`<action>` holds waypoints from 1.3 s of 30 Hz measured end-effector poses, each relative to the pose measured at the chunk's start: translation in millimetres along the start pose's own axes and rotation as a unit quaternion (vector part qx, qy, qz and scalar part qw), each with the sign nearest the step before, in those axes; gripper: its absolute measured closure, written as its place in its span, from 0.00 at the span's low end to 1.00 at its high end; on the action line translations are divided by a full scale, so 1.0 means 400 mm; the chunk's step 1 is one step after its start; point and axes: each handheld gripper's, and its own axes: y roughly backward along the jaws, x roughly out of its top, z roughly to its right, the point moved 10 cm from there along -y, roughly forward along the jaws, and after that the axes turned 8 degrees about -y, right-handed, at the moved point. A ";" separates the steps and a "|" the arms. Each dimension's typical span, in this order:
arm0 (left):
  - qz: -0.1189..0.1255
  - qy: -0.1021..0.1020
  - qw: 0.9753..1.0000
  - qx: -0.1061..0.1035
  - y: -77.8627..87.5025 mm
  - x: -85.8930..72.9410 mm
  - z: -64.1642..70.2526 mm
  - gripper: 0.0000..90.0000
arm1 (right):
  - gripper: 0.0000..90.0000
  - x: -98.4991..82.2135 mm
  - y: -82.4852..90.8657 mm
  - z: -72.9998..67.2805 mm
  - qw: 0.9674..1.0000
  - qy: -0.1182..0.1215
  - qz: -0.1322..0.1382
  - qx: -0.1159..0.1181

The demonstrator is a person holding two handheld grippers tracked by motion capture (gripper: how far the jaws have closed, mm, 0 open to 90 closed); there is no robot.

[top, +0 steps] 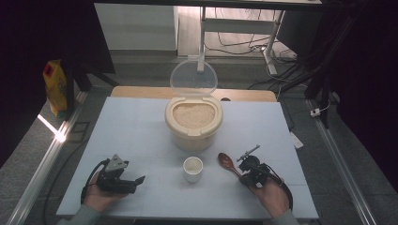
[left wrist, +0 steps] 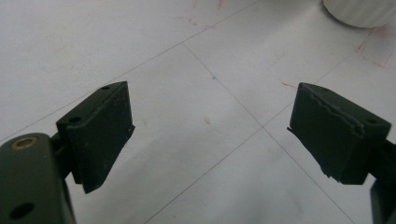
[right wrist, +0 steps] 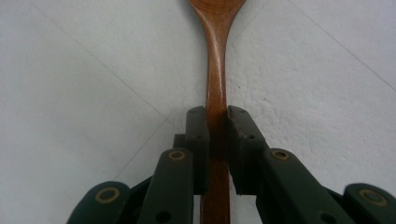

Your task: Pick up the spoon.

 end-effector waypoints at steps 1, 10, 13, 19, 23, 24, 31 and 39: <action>0.000 -0.001 1.000 0.000 0.000 0.000 0.000 0.15 | 0.88 0.000 0.000 0.001 1.000 0.002 0.001 0.001; -0.002 0.001 1.000 0.002 -0.001 -0.003 -0.004 0.15 | 0.88 0.000 0.031 0.018 0.999 0.002 0.030 0.024; -0.004 -0.001 1.000 0.002 -0.002 -0.004 -0.004 0.14 | 0.88 0.002 0.041 0.021 0.999 0.000 0.038 0.029; -0.001 0.001 1.000 0.005 0.001 -0.004 -0.006 0.14 | 0.88 -0.001 0.035 0.017 0.999 0.010 0.029 0.026; -0.003 0.001 1.000 0.004 -0.001 -0.005 -0.006 0.14 | 0.88 -0.002 0.030 0.014 0.999 0.016 0.022 0.021; -0.003 0.001 1.000 0.004 -0.002 -0.005 -0.006 0.14 | 0.88 -0.002 0.029 0.013 0.999 0.018 0.020 0.021; -0.002 0.001 1.000 0.005 -0.001 -0.005 -0.007 0.14 | 0.88 0.009 0.054 0.021 0.998 0.002 0.051 0.044; -0.001 0.001 1.000 0.006 -0.001 -0.003 -0.007 0.14 | 0.88 0.016 0.088 0.024 0.995 -0.004 0.080 0.065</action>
